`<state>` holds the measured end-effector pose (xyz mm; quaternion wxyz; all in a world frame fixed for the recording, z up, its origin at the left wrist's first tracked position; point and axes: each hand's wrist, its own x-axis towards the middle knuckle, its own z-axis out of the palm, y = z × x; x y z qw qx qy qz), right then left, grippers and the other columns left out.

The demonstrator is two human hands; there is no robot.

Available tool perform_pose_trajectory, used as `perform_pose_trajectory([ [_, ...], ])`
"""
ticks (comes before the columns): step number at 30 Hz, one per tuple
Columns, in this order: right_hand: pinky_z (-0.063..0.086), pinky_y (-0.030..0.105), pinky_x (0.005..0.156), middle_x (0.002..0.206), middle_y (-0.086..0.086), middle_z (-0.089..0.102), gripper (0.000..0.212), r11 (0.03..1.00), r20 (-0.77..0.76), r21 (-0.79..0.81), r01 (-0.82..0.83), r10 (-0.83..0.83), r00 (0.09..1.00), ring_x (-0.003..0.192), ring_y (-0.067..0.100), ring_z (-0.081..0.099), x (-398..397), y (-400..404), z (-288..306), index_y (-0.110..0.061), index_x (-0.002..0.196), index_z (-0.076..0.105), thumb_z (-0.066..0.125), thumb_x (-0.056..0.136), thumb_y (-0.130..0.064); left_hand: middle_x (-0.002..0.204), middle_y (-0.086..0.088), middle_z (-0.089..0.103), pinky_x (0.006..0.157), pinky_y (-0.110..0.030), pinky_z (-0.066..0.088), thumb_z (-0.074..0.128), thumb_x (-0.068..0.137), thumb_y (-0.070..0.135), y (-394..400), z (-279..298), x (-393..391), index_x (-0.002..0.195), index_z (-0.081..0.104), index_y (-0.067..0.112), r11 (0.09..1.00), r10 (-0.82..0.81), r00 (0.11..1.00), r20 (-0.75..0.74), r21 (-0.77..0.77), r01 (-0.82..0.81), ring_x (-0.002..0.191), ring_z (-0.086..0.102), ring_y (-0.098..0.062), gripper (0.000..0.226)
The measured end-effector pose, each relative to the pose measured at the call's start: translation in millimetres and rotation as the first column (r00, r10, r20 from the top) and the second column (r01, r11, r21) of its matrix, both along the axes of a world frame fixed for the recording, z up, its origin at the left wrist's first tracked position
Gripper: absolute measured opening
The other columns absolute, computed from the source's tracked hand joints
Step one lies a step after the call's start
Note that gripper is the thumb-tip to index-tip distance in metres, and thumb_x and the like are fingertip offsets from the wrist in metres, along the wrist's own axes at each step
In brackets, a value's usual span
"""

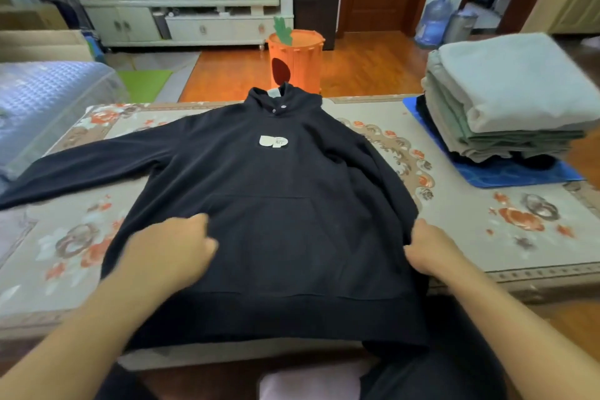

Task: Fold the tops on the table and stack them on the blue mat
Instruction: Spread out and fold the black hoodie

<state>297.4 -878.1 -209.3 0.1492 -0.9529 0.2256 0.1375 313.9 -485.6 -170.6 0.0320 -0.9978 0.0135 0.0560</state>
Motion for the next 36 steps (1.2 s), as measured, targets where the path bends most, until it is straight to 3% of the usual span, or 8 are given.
perform_pose_trajectory([
  [3, 0.049, 0.037, 0.081, 0.116, 0.018, 0.062, 0.033, 0.997, 0.199, -0.06, 0.046, -0.034, 0.979, 0.103, 0.038, 0.061, 17.7, -14.1, 22.2, -0.011, 0.122, 0.055, 0.055, 0.089, -0.012, 0.126, 0.007, 0.054, 0.095, -0.04, 0.046, 0.047, 0.096, 0.039, -69.2, -15.8, 25.6, 0.123, 0.053, 0.036, 0.883, -0.344, 0.937, 0.061, -0.319, 0.345, 0.116, 0.053, -0.021, 0.028],
  [7, 0.048, 0.048, 0.094, 0.119, 0.029, 0.062, 0.037, 0.947, 0.572, -0.221, 0.233, -0.068, 0.817, 0.11, 0.047, 0.058, 64.0, -86.7, 130.2, -0.01, 0.119, 0.063, 0.048, 0.086, -0.015, 0.163, 0.003, 0.012, 0.117, -0.049, 0.029, 0.043, 0.095, 0.066, -95.9, -56.3, 40.5, 0.155, 0.011, 0.054, 0.858, -0.511, 0.802, -0.309, -0.127, 0.498, 0.146, 0.019, -0.03, 0.069],
  [14, 0.045, 0.048, 0.099, 0.124, 0.021, 0.061, 0.035, 0.749, 0.278, -0.64, 0.171, 0.018, 0.96, 0.114, 0.041, 0.058, 139.5, -163.9, 172.8, -0.012, 0.122, 0.066, 0.058, 0.088, -0.009, 0.135, 0.018, 0.035, 0.111, -0.04, 0.033, 0.045, 0.092, 0.069, -123.6, -42.5, 67.3, 0.137, 0.043, 0.065, 0.756, -0.649, 0.61, -0.455, -0.29, 0.587, 0.125, 0.033, -0.015, 0.046],
  [20, 0.034, 0.052, 0.098, 0.11, 0.025, 0.05, 0.02, 0.511, 0.397, -0.825, 0.242, 0.217, 0.892, 0.106, 0.042, 0.048, 204.7, -194.0, 164.5, -0.009, 0.1, 0.074, 0.061, 0.086, -0.006, 0.137, 0.007, 0.054, 0.106, -0.035, 0.041, 0.03, 0.096, 0.057, -180.7, -60.1, 190.7, 0.135, 0.059, 0.039, 0.664, -0.638, 0.726, 0.257, -0.294, 0.688, 0.127, 0.049, -0.02, 0.052],
  [23, 0.037, 0.054, 0.086, 0.101, 0.028, 0.045, 0.018, 0.47, 0.418, -0.864, 0.181, 0.466, 0.78, 0.098, 0.043, 0.046, 241.8, -201.2, 178.6, 0.001, 0.091, 0.072, 0.054, 0.092, -0.001, 0.166, -0.005, 0.023, 0.124, -0.045, 0.019, 0.006, 0.093, 0.063, -206.9, -92.6, 241.4, 0.16, 0.016, 0.04, 0.81, -0.532, 0.83, 0.168, -0.184, 0.556, 0.152, 0.019, -0.03, 0.071],
  [27, 0.027, 0.043, 0.07, 0.098, 0.028, 0.049, 0.029, 0.519, 0.519, -0.832, 0.195, 0.605, 0.604, 0.074, 0.032, 0.039, 259.7, -203.3, 195.3, -0.002, 0.114, 0.065, 0.039, 0.104, -0.007, 0.171, 0.0, 0.002, 0.125, -0.052, 0.001, 0.007, 0.097, 0.067, -210.9, -129.0, 235.9, 0.159, -0.006, 0.046, 0.832, -0.529, 0.844, 0.087, -0.146, 0.536, 0.157, -0.003, -0.03, 0.066],
  [32, 0.029, 0.054, 0.11, 0.148, 0.013, 0.049, 0.061, 0.724, -0.008, -0.689, -0.02, 0.02, 1.0, 0.133, 0.04, 0.043, 265.4, -240.6, 158.7, -0.03, 0.151, 0.038, 0.038, 0.098, -0.061, 0.169, -0.003, 0.014, 0.123, -0.057, 0.006, 0.01, 0.095, 0.069, -206.2, -121.9, 237.2, 0.158, 0.012, 0.048, 0.847, -0.506, 0.86, 0.065, -0.153, 0.51, 0.157, 0.006, -0.033, 0.066],
  [36, 0.032, 0.05, 0.115, 0.15, 0.02, 0.043, 0.08, 0.875, 0.329, -0.353, 0.332, -0.217, 0.919, 0.137, 0.044, 0.039, 265.5, -251.1, 149.5, -0.012, 0.144, 0.048, 0.048, 0.089, -0.07, 0.17, 0.0, -0.006, 0.123, -0.056, -0.006, 0.006, 0.096, 0.069, -210.0, -117.6, 237.8, 0.156, -0.007, 0.052, 0.85, -0.514, 0.857, -0.004, -0.135, 0.509, 0.156, -0.011, -0.031, 0.064],
])
